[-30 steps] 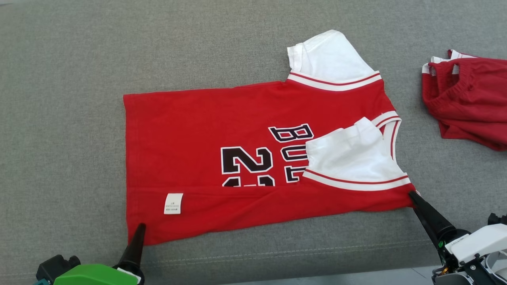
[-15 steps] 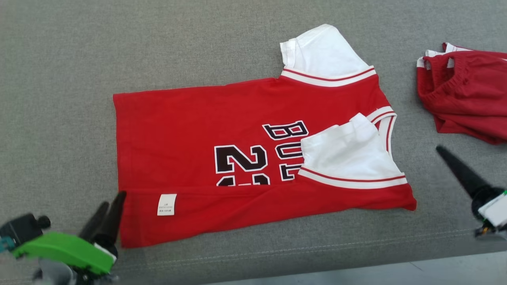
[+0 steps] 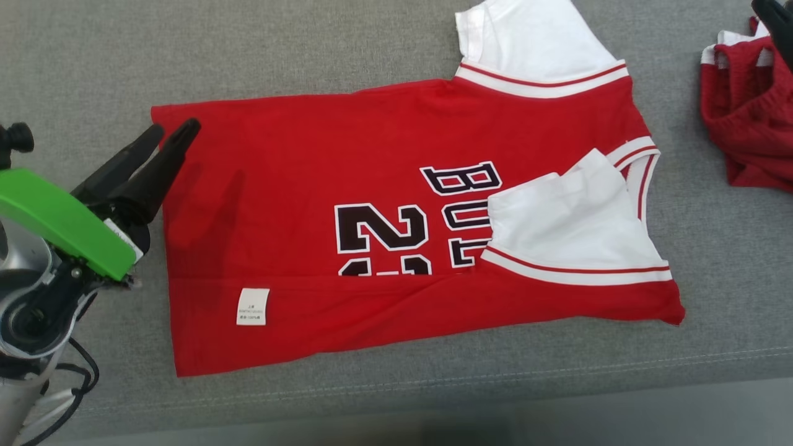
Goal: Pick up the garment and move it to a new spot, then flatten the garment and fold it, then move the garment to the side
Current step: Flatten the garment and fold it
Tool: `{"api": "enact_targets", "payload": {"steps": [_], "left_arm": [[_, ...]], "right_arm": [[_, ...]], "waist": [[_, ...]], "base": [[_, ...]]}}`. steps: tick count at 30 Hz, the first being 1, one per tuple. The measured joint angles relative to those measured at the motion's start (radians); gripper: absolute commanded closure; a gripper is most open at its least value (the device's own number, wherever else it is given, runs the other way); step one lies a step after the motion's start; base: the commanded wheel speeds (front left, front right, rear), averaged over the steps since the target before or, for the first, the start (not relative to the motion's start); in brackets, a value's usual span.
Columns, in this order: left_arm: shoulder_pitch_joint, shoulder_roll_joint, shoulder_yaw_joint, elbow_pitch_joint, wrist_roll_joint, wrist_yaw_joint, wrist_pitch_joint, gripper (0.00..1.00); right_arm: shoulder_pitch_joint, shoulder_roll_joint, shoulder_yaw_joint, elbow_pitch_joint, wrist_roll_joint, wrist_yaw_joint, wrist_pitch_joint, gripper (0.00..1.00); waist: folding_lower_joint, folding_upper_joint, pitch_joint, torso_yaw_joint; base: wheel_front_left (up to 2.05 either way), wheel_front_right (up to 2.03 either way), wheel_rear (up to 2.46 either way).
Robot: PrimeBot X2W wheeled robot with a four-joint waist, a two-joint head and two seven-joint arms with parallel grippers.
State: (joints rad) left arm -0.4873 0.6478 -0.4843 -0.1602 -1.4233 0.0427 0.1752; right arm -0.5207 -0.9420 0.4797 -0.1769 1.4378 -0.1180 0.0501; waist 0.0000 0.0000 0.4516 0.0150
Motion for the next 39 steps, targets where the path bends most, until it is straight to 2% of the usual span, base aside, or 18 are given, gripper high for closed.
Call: {"api": "enact_targets", "payload": {"steps": [5,11,18,20,28,35,39], "left_arm": [[-0.085,-0.003,-0.004,0.046,-0.015,-0.004,0.072,0.00],[-0.170,-0.009,-0.003,0.114,-0.019,-0.004,0.112,0.00],[-0.234,-0.094,-0.041,0.173,-0.034,-0.046,0.140,0.00],[-0.241,-0.103,-0.049,0.186,-0.034,-0.053,0.142,0.00],[-0.280,-0.107,-0.049,0.232,-0.034,-0.086,0.159,0.00],[-0.309,-0.108,-0.051,0.262,-0.030,-0.105,0.160,0.00],[-0.336,-0.089,-0.075,0.280,0.033,-0.118,0.174,0.00]], "right_arm": [[-0.113,0.014,0.050,0.042,-0.059,-0.007,0.082,0.00],[-0.261,0.067,0.095,0.096,-0.132,-0.007,0.157,0.00],[-0.331,0.110,0.150,0.239,-0.224,-0.007,0.213,0.00],[-0.350,0.128,0.155,0.278,-0.236,-0.007,0.225,0.00],[-0.456,0.218,0.179,0.364,-0.276,-0.007,0.266,0.00],[-0.507,0.278,0.193,0.413,-0.286,-0.007,0.285,0.00],[-0.516,0.298,0.205,0.439,-0.288,-0.007,0.286,0.00]], "waist": [[0.0000,0.0000,0.066,0.013],[0.0000,0.0000,0.146,0.030],[0.0000,0.0000,0.208,0.057],[0.0000,0.0000,0.214,0.070],[0.0001,0.0000,0.236,0.103],[0.0000,0.0000,0.247,0.099],[0.0000,0.0000,0.248,0.093]], "base": [[0.00,0.00,0.00],[0.00,0.00,0.00],[0.00,0.00,0.00],[0.00,0.00,0.00],[0.00,0.00,0.00],[0.00,0.00,0.00],[0.00,0.00,0.00]]}}
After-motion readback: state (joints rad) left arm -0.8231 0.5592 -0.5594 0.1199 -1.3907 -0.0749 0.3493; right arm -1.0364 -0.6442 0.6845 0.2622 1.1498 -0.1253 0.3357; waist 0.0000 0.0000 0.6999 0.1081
